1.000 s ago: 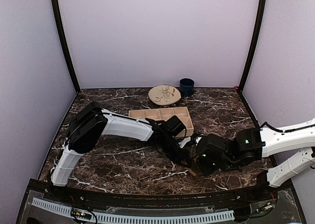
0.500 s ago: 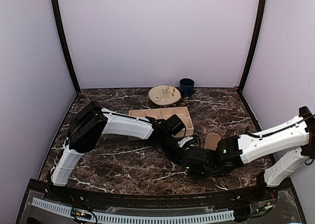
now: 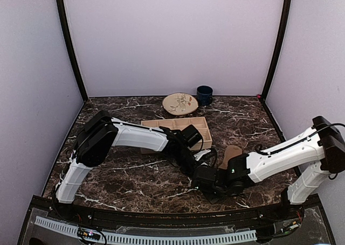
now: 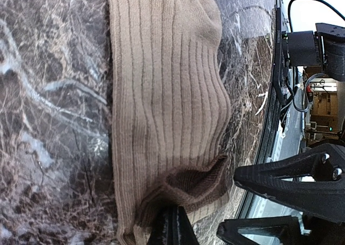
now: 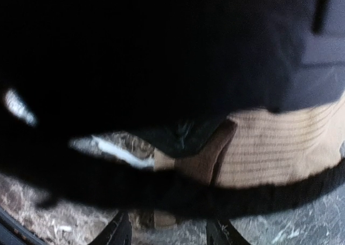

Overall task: Roll the socks
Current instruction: Roll the sock at the center of the board.

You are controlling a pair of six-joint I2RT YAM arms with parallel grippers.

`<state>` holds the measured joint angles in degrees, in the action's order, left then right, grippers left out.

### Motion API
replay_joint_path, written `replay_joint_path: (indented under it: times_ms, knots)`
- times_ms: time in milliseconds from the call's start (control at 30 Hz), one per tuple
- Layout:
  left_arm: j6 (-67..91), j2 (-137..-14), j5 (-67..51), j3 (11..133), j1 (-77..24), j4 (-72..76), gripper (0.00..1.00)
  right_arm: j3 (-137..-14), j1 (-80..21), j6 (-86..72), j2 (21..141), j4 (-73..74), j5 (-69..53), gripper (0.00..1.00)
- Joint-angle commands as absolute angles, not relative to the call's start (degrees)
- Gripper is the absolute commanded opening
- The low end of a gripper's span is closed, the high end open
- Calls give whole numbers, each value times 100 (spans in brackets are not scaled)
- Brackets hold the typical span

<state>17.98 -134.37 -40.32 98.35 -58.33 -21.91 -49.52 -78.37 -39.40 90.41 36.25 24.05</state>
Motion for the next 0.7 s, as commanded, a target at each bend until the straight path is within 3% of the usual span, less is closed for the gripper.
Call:
replay_joint_path:
  times_ms: [0,667]
  knots:
    - [1688,-13644,-3873,9830,-5784,-2775,0,-5040,-7816,-3850,9333,3585,2392,49]
    - [1538,-13613,-3991,9845,-5774,-2908,0,-4670,-7630,-4122,9655,3766,2216,47]
